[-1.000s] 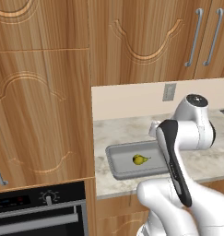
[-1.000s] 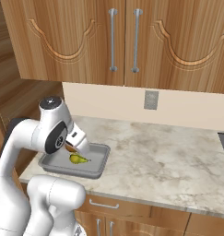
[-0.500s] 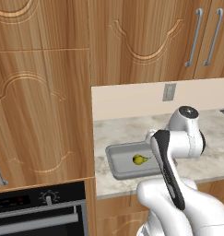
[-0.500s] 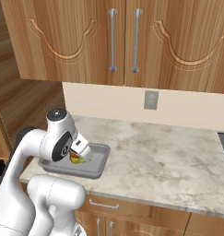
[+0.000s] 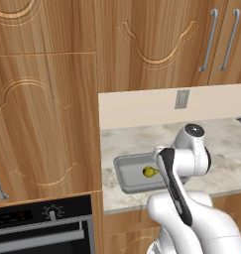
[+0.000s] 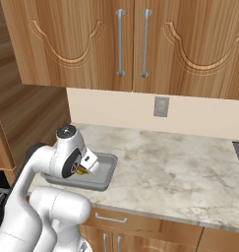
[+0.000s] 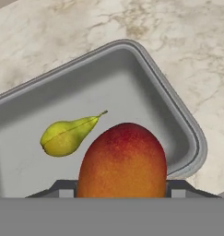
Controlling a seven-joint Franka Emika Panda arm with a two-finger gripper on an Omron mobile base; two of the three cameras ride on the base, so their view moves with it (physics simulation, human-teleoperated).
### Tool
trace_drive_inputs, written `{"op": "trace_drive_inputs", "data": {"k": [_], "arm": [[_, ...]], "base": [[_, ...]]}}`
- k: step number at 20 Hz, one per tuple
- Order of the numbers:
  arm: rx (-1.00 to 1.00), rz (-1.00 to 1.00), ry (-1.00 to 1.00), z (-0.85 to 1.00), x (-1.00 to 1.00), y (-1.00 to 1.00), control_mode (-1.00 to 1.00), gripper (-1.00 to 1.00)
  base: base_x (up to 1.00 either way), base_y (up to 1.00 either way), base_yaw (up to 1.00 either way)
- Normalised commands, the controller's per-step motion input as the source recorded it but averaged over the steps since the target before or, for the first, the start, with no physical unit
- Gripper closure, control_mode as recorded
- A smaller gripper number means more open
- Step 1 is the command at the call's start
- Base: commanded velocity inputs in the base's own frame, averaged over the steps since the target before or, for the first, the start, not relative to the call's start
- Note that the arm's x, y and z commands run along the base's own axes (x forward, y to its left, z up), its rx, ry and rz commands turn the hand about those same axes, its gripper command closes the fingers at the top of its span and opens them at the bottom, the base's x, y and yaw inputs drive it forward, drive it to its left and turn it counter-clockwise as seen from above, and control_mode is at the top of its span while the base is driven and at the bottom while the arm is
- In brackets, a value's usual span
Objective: Pick the mango and pear from the fridge and place them inside the tupperware on the counter.
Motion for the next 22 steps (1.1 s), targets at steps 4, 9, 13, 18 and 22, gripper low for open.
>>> {"op": "trace_drive_inputs", "data": {"k": [4, 9, 13, 18, 22], "arm": [[0.00, 0.00, 0.06, -0.31, 0.30, 0.00, -1.00, 1.00], [0.00, 0.00, 0.05, -0.29, 0.30, 0.00, -1.00, 1.00], [0.00, 0.00, 0.06, -0.36, 0.23, 0.00, -1.00, 1.00], [0.00, 0.00, 0.08, -0.43, 0.17, 0.00, -1.00, 1.00], [0.00, 0.00, 0.07, -0.44, 0.14, 0.00, -1.00, 1.00]], "base": [[0.00, 0.00, 0.00], [0.00, 0.00, 0.00], [0.00, 0.00, 0.00], [0.00, 0.00, 0.00], [0.00, 0.00, 0.00]]}}
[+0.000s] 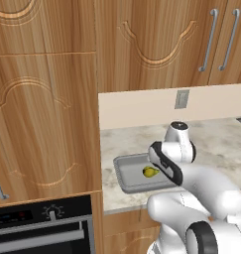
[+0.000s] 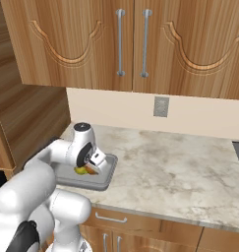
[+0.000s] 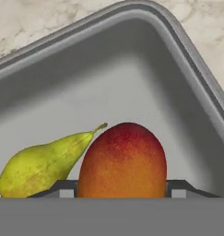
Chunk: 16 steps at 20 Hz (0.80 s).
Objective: Pick the mango and pear from the fridge and place them inside the tupperware on the counter.
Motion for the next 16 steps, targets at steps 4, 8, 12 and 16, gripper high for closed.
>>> {"op": "trace_drive_inputs", "data": {"k": [4, 8, 12, 16], "arm": [[0.00, 0.00, 0.04, -0.43, 0.12, 0.00, -1.00, 1.00], [0.00, 0.00, 0.01, -0.48, 0.02, 0.00, -1.00, -1.00], [0.00, 0.00, 0.00, -0.33, 0.00, 0.00, -1.00, -1.00], [0.00, 0.00, 0.00, -0.17, 0.00, 0.00, -1.00, -1.00]], "base": [[0.00, 0.00, 0.00], [0.00, 0.00, 0.00], [0.00, 0.00, 0.00], [0.00, 0.00, 0.00]]}}
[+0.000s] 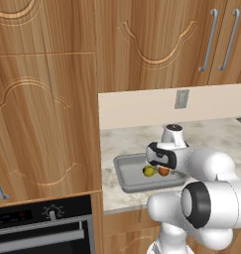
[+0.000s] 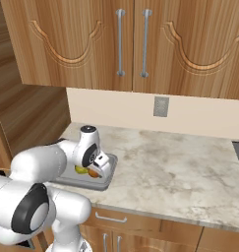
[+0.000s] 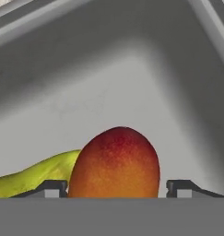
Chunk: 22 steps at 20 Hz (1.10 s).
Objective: Pick the mango and pear from the fridge and place them inside the tupperware on the counter.
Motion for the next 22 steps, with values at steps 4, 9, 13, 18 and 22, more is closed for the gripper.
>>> {"op": "trace_drive_inputs", "data": {"k": [4, 9, 13, 18, 22], "arm": [[0.01, 0.00, 0.00, 0.03, -0.05, 0.00, -1.00, -1.00], [0.00, 0.00, -0.24, 0.38, -0.44, 0.00, -1.00, -1.00], [0.00, 0.00, -0.50, 0.60, -0.58, 0.00, -1.00, -1.00], [0.00, 0.00, -0.48, 0.63, -0.59, 0.00, -1.00, -1.00], [0.00, 0.00, -0.29, 0.72, -0.45, 0.00, -1.00, -1.00]], "base": [[0.00, 0.00, 0.00], [0.00, 0.00, 0.00], [0.00, 0.00, 0.00], [0.00, 0.00, 0.00], [0.00, 0.00, 0.00]]}}
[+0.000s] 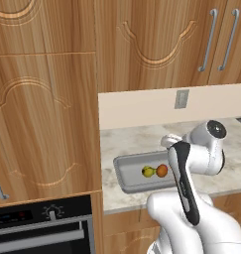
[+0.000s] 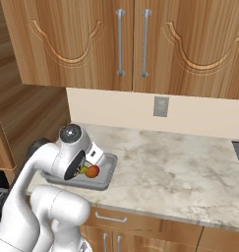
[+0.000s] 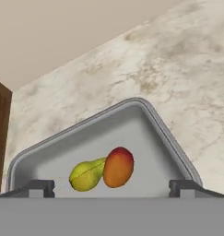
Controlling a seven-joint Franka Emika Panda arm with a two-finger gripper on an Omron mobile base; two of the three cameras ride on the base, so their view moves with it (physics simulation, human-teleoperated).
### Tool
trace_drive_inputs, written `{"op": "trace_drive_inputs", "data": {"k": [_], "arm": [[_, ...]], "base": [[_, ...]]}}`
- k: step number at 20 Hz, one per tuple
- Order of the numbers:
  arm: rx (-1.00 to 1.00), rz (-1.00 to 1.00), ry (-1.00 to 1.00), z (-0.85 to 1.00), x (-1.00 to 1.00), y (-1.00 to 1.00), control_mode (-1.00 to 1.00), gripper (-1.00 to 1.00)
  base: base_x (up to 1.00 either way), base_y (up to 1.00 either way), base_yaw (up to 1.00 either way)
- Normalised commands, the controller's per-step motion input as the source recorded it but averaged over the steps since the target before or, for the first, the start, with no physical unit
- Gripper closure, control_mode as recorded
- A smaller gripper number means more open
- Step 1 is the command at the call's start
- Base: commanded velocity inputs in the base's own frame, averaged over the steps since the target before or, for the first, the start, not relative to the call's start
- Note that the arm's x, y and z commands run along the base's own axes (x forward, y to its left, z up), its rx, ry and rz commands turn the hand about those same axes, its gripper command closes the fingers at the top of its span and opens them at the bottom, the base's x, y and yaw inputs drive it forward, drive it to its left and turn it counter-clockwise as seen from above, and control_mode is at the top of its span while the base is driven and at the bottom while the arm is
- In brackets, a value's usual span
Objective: Pick the mango and pear from the fridge and place them inside the tupperware on the counter.
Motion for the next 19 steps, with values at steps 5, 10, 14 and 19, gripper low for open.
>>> {"op": "trace_drive_inputs", "data": {"k": [5, 10, 14, 19], "arm": [[0.00, 0.00, -0.18, 0.82, -0.38, 0.00, -1.00, -1.00], [0.00, 0.00, -0.01, 0.69, -0.38, 0.01, -1.00, -1.00], [0.00, 0.00, 0.01, 0.39, -0.47, 0.13, -1.00, -1.00], [0.00, 0.00, 0.03, 0.30, -0.55, 0.21, -1.00, -1.00]], "base": [[0.00, 0.00, 0.00], [0.00, 0.00, 0.00], [0.00, 0.00, 0.00], [0.00, 0.00, 0.00]]}}
